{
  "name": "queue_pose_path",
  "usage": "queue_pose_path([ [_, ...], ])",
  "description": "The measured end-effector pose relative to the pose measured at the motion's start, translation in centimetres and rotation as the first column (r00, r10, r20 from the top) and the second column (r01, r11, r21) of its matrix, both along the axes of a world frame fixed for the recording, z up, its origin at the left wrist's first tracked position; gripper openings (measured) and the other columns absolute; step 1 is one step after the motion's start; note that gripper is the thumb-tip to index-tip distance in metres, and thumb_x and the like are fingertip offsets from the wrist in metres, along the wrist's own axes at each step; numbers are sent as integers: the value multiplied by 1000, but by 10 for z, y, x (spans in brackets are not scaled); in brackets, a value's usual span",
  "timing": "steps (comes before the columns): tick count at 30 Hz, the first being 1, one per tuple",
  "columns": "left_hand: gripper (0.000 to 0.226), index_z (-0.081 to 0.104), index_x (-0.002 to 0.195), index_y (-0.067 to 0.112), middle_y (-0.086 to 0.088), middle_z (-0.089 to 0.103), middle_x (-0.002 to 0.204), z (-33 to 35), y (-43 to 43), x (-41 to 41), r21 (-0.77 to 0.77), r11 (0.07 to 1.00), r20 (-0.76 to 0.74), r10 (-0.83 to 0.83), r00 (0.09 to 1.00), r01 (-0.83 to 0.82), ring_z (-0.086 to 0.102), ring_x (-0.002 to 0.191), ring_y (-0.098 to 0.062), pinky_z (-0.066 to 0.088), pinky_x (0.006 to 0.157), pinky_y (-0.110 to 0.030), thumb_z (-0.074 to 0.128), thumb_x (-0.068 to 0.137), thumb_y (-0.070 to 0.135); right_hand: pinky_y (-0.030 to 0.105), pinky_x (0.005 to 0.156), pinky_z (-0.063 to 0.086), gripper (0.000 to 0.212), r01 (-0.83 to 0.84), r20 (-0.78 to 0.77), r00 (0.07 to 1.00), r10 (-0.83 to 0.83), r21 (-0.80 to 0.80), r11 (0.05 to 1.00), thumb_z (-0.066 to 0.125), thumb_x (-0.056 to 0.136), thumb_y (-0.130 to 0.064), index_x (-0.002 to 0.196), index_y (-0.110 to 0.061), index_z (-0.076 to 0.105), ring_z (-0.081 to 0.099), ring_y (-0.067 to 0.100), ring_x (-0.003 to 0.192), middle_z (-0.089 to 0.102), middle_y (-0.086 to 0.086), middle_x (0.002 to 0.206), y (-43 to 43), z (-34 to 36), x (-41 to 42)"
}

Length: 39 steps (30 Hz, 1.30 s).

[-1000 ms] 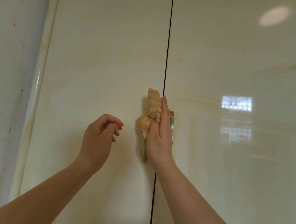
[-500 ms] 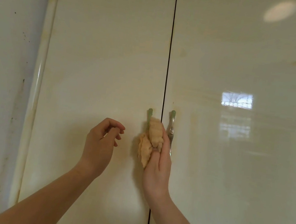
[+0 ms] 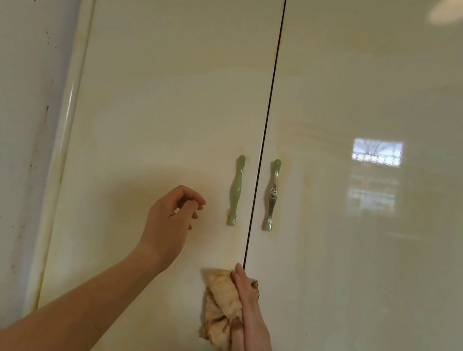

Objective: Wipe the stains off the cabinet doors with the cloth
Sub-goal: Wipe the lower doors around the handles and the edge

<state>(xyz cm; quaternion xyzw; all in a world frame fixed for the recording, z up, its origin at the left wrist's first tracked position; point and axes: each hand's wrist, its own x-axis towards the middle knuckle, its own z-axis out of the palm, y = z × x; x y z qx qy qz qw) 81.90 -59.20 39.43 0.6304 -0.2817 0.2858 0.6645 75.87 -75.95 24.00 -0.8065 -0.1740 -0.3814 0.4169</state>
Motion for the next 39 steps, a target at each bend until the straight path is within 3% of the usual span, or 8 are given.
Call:
queue_pose_path([
  [5,27,68,85,14,-7,68,90,-5,0,-1,5,1000,-21,11,1000,-11,57,74,-12,47,63,-28,47,96,-1,23,124,22,68,-15,172,985,-3,104,994,34,95,0,156,-29,40,36,4,149,42,-23,157,5,20,-24],
  [9,27,68,85,13,-5,67,88,-2,-1,-2,-36,999,6,-1,1000,1,58,75,-14,47,63,-28,47,96,-2,35,109,49,54,-33,396,915,-73,254,967,34,104,-14,157,-25,36,60,13,129,52,-18,150,4,88,-51],
  [12,27,67,85,12,-2,68,87,2,1,-3,-57,998,31,-4,1000,5,58,75,-15,48,65,-29,47,96,-1,34,118,36,57,145,573,789,-223,178,973,34,99,-11,156,-11,37,44,8,142,49,7,153,0,160,-56],
  [14,26,67,85,11,-1,68,86,5,7,-4,-96,995,50,9,999,-4,58,74,-16,47,65,-29,47,96,-2,42,121,31,61,262,618,758,-211,8,965,35,92,-6,153,-2,38,39,22,146,44,17,156,14,204,-34],
  [19,28,65,84,17,0,68,81,3,33,-1,-218,970,51,121,991,-107,59,74,-17,48,66,-32,46,95,0,48,127,17,68,424,425,879,-216,-491,761,41,93,2,159,-1,26,7,28,159,13,14,171,77,217,65],
  [24,29,65,83,20,1,67,81,-7,58,8,-194,963,52,201,978,-187,60,74,-19,49,67,-37,46,96,2,34,123,-8,79,440,397,862,-316,-278,854,41,97,0,164,-9,-1,-21,11,156,-16,-1,172,88,163,82],
  [31,31,66,83,20,4,67,79,-21,61,7,-102,980,63,179,982,-172,60,75,-21,49,66,-36,46,98,2,33,121,10,78,458,317,856,-407,-102,883,30,92,-2,164,-12,2,-13,11,158,-8,-3,173,96,111,75],
  [39,28,66,85,14,4,65,79,-23,64,2,-74,989,63,134,989,-129,58,73,-15,48,64,-31,46,98,0,41,125,20,86,419,319,894,-315,-344,841,53,93,-8,165,-19,7,-1,13,159,1,-7,173,61,29,53],
])
